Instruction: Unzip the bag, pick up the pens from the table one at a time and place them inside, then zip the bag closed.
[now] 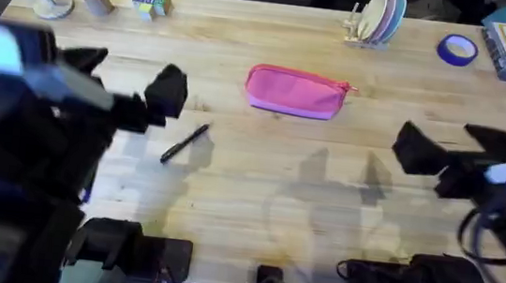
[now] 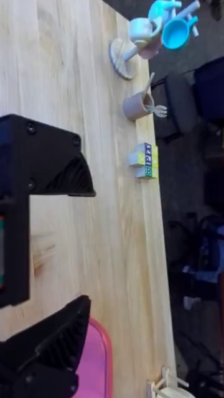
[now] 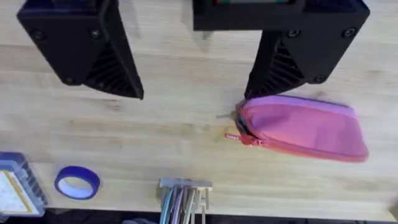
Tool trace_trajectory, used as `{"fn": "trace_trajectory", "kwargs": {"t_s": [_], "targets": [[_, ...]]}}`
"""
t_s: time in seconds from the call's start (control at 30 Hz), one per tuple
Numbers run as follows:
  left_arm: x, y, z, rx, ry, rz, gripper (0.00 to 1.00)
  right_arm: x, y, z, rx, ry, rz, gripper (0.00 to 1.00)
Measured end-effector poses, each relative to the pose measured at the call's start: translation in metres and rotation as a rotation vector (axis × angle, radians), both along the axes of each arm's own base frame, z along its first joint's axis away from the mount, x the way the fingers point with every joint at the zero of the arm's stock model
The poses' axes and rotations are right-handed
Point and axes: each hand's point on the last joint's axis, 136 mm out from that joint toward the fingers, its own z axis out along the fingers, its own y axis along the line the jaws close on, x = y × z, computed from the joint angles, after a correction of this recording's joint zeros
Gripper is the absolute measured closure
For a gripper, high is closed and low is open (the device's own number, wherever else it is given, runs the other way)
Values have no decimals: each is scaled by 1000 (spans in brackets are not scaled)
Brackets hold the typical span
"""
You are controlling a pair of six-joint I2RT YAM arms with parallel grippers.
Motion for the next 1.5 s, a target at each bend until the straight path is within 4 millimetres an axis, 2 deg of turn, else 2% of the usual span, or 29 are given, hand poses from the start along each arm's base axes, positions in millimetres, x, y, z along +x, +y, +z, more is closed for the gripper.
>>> {"fn": "trace_trajectory", "kwargs": {"t_s": [0.33,0.6,0.7,0.83,0.93,1.03,1.07,1.3,1.5], "targets": [[42,-11,29,-19,243,-64,7,12,0,63,-1,120,0,5],[71,-17,54,-32,328,-95,7,26,0,90,0,229,1,4],[81,-18,53,-32,348,-105,7,32,0,95,-1,247,1,4],[88,-24,32,13,415,-162,7,37,0,91,-1,268,1,4],[91,-29,25,60,432,-217,7,37,0,90,-1,272,1,4],[92,-36,28,137,403,-296,8,37,0,91,-1,270,1,4],[88,-48,28,242,374,-421,8,37,0,91,-1,270,1,4],[76,-80,35,468,232,-727,7,37,0,91,-1,270,1,4],[68,-92,37,614,137,-864,7,37,0,91,-1,270,1,3]]}}
